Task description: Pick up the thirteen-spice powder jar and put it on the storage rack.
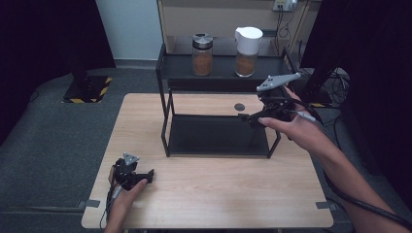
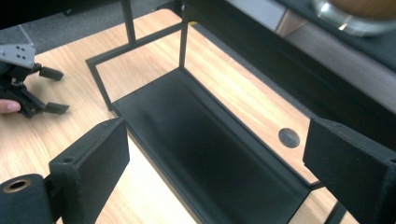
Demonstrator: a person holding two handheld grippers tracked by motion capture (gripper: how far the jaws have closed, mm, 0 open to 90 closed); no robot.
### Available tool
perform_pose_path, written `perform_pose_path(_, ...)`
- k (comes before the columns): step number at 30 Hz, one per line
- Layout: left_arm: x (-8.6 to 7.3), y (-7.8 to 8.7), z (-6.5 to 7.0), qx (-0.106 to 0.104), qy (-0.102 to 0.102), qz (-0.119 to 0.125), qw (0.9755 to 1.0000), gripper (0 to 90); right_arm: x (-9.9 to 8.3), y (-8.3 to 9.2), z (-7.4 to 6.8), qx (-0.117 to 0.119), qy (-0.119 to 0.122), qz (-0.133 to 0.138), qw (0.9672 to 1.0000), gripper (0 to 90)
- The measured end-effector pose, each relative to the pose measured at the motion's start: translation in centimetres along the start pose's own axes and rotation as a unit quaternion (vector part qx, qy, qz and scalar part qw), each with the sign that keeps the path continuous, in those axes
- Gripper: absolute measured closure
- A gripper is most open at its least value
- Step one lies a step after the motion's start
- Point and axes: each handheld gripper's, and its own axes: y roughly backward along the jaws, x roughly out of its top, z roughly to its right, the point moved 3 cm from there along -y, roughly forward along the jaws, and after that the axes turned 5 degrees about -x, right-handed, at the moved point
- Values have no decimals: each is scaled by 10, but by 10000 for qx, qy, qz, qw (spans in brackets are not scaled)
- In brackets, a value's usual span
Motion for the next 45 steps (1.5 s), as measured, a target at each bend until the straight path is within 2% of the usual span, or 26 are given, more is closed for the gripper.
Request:
perform_pose_path(9,0,0,0,0,0,-1,10000,0,-17,-12,-7,71,5,-86,9999,80)
perform_pose_path(22,0,0,0,-2,1,-1,10000,0,-52,-36,-15,223,-200,-219,9993,78)
perform_pose_path(35,0,0,0,-2,1,0,10000,0,-90,-55,-24,141,-305,-296,9990,78)
perform_pose_path(45,0,0,0,-1,2,1,10000,0,-113,-63,-33,187,-350,-371,9985,76)
